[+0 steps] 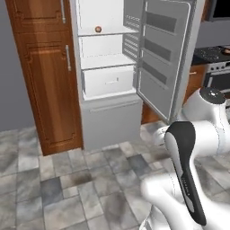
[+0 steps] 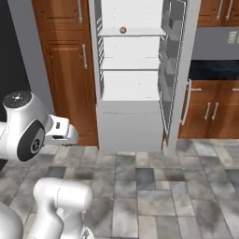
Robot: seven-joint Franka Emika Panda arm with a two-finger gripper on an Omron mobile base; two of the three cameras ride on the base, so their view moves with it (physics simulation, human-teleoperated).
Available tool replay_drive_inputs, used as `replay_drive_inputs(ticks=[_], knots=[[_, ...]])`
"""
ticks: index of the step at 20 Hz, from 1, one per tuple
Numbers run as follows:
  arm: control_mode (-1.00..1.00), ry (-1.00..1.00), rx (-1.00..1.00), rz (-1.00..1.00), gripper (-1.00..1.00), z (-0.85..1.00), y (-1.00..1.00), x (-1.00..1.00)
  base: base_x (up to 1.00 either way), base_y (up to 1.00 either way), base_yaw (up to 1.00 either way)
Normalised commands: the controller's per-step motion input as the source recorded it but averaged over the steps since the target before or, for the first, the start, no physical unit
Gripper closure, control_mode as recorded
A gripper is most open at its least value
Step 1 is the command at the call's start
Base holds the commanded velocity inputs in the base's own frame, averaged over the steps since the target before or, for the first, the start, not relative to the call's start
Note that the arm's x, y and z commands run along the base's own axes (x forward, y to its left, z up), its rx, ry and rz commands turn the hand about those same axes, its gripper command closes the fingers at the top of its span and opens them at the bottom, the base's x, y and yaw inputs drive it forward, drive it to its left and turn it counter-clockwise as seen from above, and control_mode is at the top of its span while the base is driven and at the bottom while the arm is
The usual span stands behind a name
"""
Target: Place the cold items (peach and tangerine) from the fridge in one tupperware on the dining counter. Place the warm items (hot dog and kebab skewer) in the stove area in another tupperware.
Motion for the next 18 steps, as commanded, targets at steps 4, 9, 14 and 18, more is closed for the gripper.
replay_drive_inputs(ticks=[4,9,14,18], knots=[[1.00,0.00,0.00,0.00,-1.00,0.00,0.00,0.00,0.99,-0.15,0.24],[1.00,0.00,0.00,0.00,-1.00,0.00,0.00,0.00,0.92,-0.22,0.14],[1.00,0.00,0.00,0.00,-1.00,0.00,0.00,0.00,0.81,-0.24,0.01],[1.00,0.00,0.00,0.00,-1.00,0.00,0.00,0.00,0.80,-0.28,0.00]])
